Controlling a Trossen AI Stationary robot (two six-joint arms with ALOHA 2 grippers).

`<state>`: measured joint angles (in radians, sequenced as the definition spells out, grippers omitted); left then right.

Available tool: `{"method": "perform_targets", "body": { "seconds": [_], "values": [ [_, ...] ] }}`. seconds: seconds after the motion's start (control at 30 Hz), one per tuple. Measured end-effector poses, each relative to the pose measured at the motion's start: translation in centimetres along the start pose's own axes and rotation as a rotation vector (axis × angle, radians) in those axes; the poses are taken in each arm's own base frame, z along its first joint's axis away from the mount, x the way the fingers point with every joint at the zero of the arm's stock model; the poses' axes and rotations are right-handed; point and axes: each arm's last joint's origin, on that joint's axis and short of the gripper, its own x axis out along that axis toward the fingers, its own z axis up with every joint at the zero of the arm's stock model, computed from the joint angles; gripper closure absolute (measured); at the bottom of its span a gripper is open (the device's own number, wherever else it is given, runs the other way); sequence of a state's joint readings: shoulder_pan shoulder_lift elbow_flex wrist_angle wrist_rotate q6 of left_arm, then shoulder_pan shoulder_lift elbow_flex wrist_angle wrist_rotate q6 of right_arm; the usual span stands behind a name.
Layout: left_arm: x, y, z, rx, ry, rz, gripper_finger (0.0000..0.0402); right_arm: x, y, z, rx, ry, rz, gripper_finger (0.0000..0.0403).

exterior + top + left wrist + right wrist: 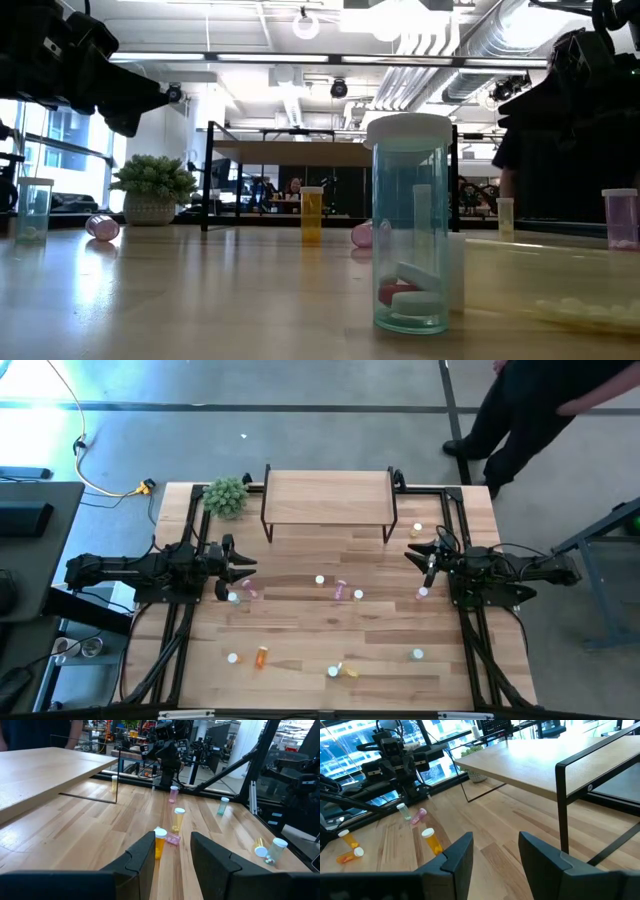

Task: Pick and place medicine bottles onto shelf by color

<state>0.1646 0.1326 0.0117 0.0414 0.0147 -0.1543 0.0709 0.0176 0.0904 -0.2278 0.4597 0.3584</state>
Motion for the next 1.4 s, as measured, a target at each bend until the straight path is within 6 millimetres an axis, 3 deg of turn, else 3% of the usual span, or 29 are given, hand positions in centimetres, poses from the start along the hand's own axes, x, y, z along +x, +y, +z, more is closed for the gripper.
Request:
{"method": "perform_targets", "body": {
  "seconds": [1.13,1.4],
  "values": [
    [0.0,-0.03,0.12,-0.052,-0.012,-0.002,0.0287,0.0,0.0,-0.01,0.0,0.0,0.0,0.0253],
    [-0.01,0.14,0.03,-0.087,-0.011,0.051,0.0238,0.0,0.0,0.01,0.0,0.0,0.0,0.0253]
  ]
}}
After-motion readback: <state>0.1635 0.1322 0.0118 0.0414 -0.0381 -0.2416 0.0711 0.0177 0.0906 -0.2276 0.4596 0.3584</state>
